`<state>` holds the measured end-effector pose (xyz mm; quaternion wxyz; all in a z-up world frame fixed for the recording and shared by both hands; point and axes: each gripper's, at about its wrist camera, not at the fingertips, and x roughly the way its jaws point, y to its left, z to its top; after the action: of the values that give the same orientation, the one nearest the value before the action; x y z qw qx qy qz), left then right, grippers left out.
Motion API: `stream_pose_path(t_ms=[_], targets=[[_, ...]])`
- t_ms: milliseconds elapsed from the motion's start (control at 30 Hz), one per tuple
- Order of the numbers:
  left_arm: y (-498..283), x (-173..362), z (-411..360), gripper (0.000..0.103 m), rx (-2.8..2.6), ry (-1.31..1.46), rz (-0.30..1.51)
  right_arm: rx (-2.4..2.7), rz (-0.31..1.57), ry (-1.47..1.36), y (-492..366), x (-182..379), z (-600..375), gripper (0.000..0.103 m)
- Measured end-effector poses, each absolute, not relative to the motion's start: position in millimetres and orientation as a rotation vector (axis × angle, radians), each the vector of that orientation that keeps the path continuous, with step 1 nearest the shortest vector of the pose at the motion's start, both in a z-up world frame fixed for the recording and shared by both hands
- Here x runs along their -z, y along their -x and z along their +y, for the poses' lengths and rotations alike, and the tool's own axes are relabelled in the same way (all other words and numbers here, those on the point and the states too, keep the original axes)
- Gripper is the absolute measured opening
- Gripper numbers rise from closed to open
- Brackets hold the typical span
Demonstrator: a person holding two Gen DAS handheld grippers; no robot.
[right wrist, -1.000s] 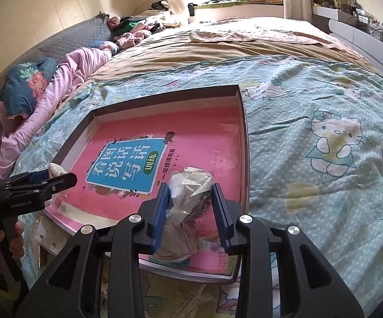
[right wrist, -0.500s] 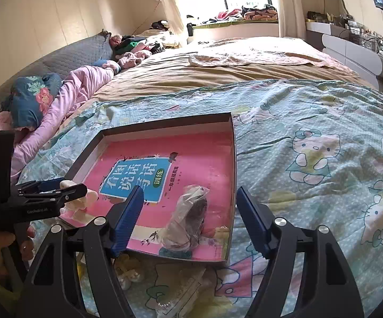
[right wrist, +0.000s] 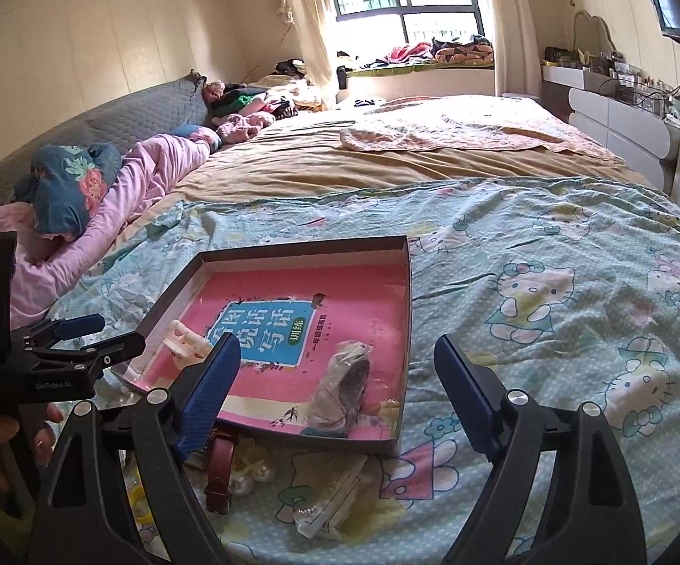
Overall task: Organize jewelry
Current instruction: 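Carry the clip with the left tool into the tray while the right tool drops the bag there, then withdraw both open tools from the tray back toward the loose items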
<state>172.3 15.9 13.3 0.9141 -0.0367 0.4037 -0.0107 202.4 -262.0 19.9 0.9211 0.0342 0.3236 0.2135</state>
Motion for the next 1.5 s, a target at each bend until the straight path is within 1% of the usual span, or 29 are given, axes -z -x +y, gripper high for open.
stream_pose_path(t_ms=[33,67,133,500,667,1333,1433,1500], targets=[[-170,-15,16,0.093,0.019,0.076,0.827,-0.44,0.664,-0.069,-201,-21,-262,0.084],[-167,-18,17,0.093,0.018,0.08,0.822,-0.443,0.662,-0.067,-198,-23,-262,0.09],[-160,-22,19,0.093,0.016,0.092,0.811,-0.443,0.652,-0.06,-191,-26,-262,0.094],[-123,-37,33,0.093,-0.009,0.133,0.771,-0.491,0.654,-0.012,-158,-34,-252,0.095],[-110,-35,40,0.093,-0.034,0.136,0.774,-0.508,0.666,0.016,-145,-31,-247,0.095],[-75,6,42,0.093,-0.053,0.093,0.893,-0.569,0.771,0.035,-120,-2,-232,0.095],[-72,12,41,0.093,-0.049,0.082,0.915,-0.587,0.796,0.033,-118,4,-225,0.094],[-72,18,40,0.093,-0.04,0.077,0.933,-0.597,0.809,0.032,-118,8,-222,0.091]])
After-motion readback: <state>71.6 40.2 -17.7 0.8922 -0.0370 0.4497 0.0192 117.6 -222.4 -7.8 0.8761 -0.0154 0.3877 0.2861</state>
